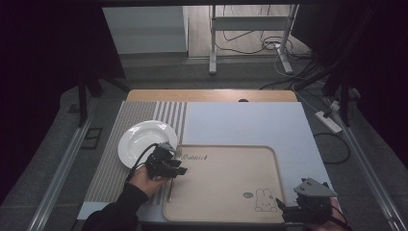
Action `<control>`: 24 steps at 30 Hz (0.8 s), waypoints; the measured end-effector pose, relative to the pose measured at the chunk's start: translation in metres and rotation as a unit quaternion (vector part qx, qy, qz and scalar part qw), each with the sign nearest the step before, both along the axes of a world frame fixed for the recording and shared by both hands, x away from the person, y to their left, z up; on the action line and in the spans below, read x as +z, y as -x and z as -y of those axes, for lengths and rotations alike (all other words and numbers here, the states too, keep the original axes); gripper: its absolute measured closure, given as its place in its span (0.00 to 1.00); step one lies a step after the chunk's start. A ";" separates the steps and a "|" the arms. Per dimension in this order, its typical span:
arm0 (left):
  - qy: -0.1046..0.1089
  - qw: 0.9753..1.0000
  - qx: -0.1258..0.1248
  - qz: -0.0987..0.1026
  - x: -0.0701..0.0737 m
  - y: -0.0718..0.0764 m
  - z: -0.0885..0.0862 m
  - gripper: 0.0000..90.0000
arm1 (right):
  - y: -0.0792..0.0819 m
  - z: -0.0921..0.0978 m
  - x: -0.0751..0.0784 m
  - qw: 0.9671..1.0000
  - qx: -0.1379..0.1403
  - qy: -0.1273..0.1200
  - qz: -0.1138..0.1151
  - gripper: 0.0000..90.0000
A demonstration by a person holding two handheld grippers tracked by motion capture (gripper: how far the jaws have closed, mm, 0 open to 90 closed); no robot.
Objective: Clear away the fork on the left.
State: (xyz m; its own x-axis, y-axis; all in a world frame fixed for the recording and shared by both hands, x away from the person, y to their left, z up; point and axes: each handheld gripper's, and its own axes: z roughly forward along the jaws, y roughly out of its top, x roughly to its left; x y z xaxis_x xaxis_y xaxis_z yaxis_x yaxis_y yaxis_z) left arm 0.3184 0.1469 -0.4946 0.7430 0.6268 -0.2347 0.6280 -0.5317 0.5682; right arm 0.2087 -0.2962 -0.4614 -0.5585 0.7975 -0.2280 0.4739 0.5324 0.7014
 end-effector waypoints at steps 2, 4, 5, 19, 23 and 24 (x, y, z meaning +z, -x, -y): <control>0.008 1.000 0.002 -0.001 0.002 0.000 -0.002 0.52 | 0.000 0.000 0.000 1.000 0.000 0.000 0.000 0.00; 0.020 1.000 0.000 -0.008 0.004 0.000 -0.004 0.47 | 0.000 0.000 0.000 1.000 0.000 0.000 0.000 0.00; 0.020 1.000 0.000 -0.008 0.004 0.000 -0.004 0.43 | 0.000 0.000 0.000 1.000 0.000 0.000 0.000 0.00; 0.045 0.999 0.003 -0.002 0.003 0.002 -0.025 0.08 | 0.000 0.000 0.000 1.000 0.000 0.000 0.000 0.00; 0.043 0.999 0.007 0.010 0.003 0.003 -0.029 0.02 | 0.000 0.000 0.000 1.000 0.000 0.000 -0.001 0.00; 0.045 0.999 0.008 0.014 0.003 0.003 -0.030 0.01 | 0.000 0.000 0.000 1.000 -0.001 -0.001 -0.001 0.00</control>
